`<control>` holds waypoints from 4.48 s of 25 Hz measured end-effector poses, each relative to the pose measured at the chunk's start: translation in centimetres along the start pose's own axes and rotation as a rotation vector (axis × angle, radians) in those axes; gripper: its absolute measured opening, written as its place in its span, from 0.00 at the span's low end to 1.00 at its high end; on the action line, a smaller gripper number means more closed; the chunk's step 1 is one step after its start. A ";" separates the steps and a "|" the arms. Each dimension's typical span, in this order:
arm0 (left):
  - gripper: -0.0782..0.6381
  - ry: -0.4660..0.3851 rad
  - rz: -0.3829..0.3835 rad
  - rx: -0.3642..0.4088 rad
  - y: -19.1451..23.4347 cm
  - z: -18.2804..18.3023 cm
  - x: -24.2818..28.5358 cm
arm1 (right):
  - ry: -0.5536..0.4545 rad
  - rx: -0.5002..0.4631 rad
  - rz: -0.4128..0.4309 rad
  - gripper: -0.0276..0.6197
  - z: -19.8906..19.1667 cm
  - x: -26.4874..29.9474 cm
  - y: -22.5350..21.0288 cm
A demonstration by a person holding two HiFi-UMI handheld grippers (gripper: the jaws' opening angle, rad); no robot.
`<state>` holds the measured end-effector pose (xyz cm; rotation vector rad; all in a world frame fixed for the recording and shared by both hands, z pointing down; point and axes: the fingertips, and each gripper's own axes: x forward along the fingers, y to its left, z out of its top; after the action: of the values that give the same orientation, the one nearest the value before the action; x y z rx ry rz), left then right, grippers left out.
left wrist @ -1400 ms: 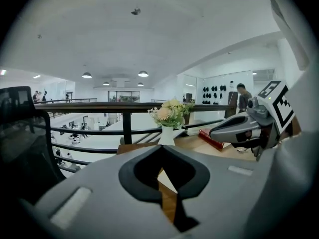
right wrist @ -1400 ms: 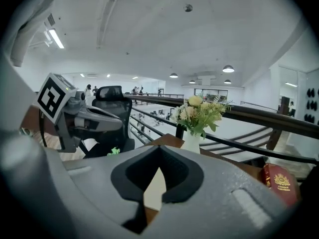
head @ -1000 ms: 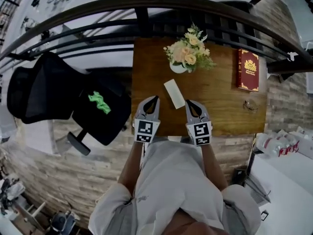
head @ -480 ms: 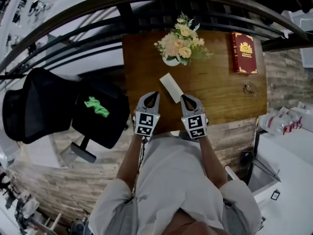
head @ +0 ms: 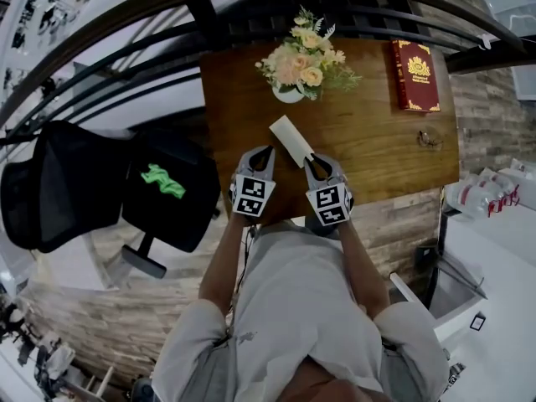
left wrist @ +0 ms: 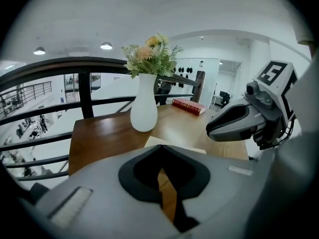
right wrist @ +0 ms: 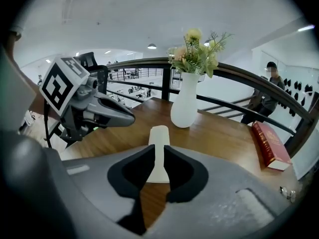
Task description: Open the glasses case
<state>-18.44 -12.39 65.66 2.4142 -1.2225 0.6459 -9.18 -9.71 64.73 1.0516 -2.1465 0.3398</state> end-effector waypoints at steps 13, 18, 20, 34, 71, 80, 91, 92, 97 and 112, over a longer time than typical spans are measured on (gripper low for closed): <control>0.14 0.089 0.037 -0.022 0.3 -2.3 3.2 | 0.058 -0.076 0.093 0.27 -1.7 3.3 0.4; 0.14 0.113 0.047 -0.017 0.6 -2.6 4.0 | 0.073 -0.083 0.104 0.33 -2.3 4.1 0.4; 0.14 0.117 0.049 -0.013 0.7 -2.7 4.4 | 0.083 -0.085 0.111 0.36 -2.5 4.5 0.4; 0.14 0.145 0.043 -0.018 1.1 -3.4 5.9 | 0.185 -0.129 0.158 0.58 -4.5 7.2 1.9; 0.14 0.154 0.019 -0.029 0.7 -4.0 6.6 | 0.149 -0.038 0.198 0.46 -3.1 6.0 0.5; 0.14 0.153 0.019 -0.030 0.7 -4.0 6.7 | 0.134 -0.031 0.193 0.41 -2.6 5.5 0.0; 0.14 0.152 0.023 -0.030 0.8 -4.0 6.6 | 0.102 -0.002 0.176 0.28 -2.1 4.7 -1.0; 0.14 0.152 0.024 -0.030 0.8 -4.1 6.6 | 0.100 0.002 0.172 0.27 -2.2 4.7 -1.1; 0.14 0.154 0.030 -0.033 0.8 -4.1 6.5 | 0.098 0.013 0.164 0.23 -2.3 4.5 -1.8; 0.14 0.151 0.042 -0.051 0.9 -4.1 6.6 | 0.071 0.058 0.129 0.17 -2.4 4.1 -4.0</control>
<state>-16.71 -15.17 72.76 2.2590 -1.2157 0.7848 -6.72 -13.44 69.02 0.9208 -2.1574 0.4958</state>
